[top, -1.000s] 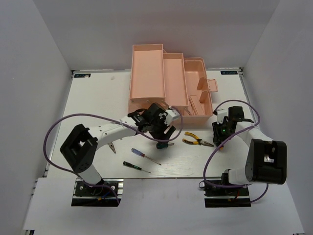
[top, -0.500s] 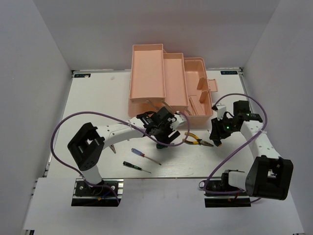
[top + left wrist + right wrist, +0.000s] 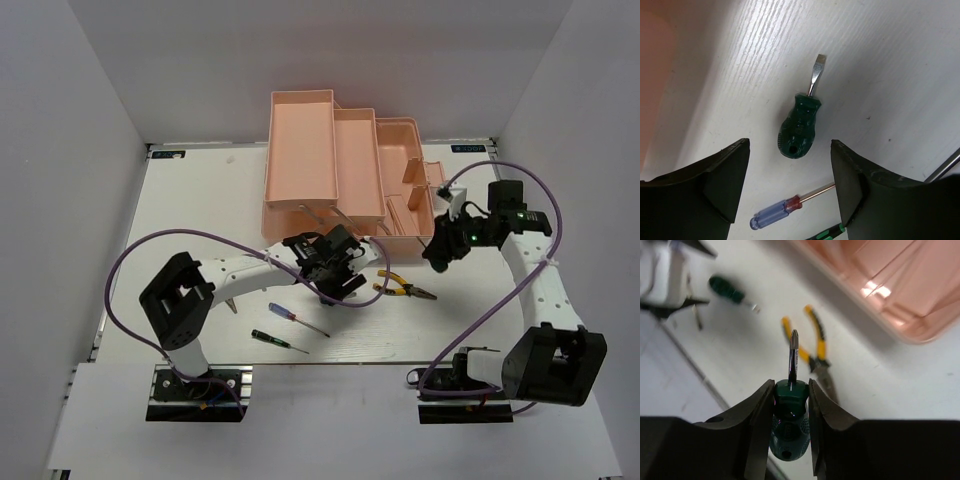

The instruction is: Sort the tools into containers

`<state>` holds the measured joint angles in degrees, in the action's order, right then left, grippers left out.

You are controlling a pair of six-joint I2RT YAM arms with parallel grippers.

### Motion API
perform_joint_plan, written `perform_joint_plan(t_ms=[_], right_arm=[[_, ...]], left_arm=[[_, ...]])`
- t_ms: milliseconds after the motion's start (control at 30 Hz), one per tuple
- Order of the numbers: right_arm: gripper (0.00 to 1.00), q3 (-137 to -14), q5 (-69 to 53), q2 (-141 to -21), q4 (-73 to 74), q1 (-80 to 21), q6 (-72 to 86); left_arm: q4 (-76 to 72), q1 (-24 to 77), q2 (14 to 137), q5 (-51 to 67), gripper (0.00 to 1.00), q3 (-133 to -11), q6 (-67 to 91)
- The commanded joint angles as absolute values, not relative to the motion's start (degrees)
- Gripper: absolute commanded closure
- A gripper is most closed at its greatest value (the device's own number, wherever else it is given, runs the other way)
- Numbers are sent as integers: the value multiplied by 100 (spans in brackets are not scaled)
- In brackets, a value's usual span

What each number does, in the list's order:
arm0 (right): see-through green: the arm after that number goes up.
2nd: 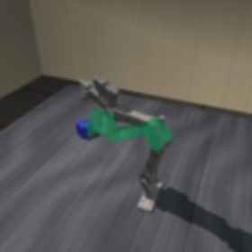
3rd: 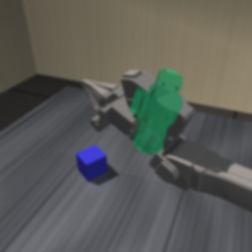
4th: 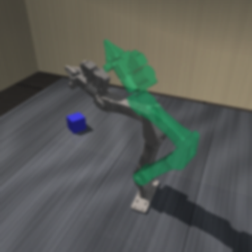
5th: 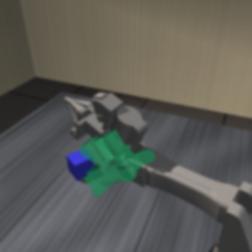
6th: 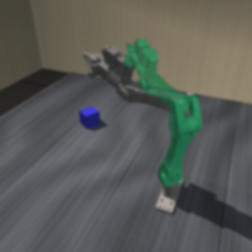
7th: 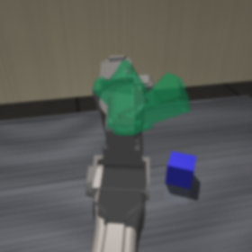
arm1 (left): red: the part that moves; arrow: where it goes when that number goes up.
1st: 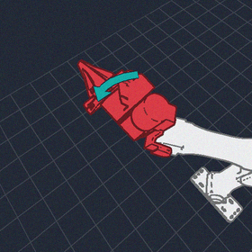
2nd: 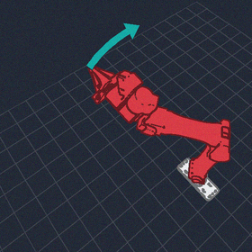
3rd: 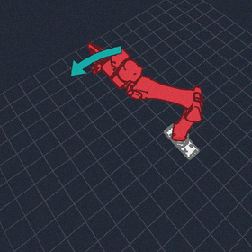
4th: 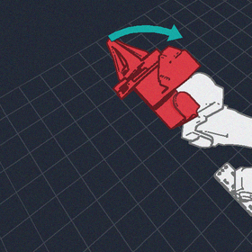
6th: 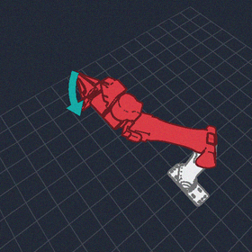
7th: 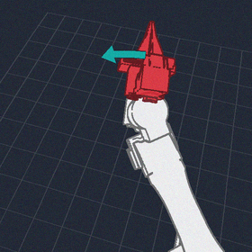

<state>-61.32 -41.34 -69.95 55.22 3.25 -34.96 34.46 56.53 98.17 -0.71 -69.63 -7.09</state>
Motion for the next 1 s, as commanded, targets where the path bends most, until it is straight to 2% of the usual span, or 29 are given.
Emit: perform_joint_plan(t_ms=[0,133,267,300,367,400,433,500,800,900,967], right_arm=[[100,-6354,-3868,-7267,3609,290,-2182],[100,-6846,-3333,-8111,2833,194,-1347],[100,-7329,-3041,-8850,2514,44,-1152],[97,-7461,-2989,-9129,2531,9,-1134],[72,-7628,-2944,-9263,2610,9,-1099],[55,-7707,-2953,-9394,2645,9,-1090],[47,-7725,-2971,-9430,2654,-139,-1064],[38,-7708,-3015,-9422,2645,-149,-1028],[37,-7041,-3190,-8711,2513,-105,-1054],[37,-6733,-3252,-8324,2663,-79,-1247],[37,-6426,-3287,-8025,2811,-79,-1396]], left_arm=[[3516,5687,9800,-272,24,-6961,-782],[3568,5739,9853,-325,27,-6961,-782],[3568,5739,9905,-272,30,-6908,-782],[3568,5739,9975,-220,31,-6908,-782],[3568,5791,10036,-168,35,-6908,-782],[3568,5792,10037,-167,36,-6908,-782],[3568,5792,10107,-167,38,-6908,-782],[3568,5792,10187,-167,41,-6908,-782],[3630,5897,10573,-229,47,-6908,-782],[3630,5950,10634,-281,54,-6908,-782],[3630,5950,10687,-281,69,-6960,-782]])
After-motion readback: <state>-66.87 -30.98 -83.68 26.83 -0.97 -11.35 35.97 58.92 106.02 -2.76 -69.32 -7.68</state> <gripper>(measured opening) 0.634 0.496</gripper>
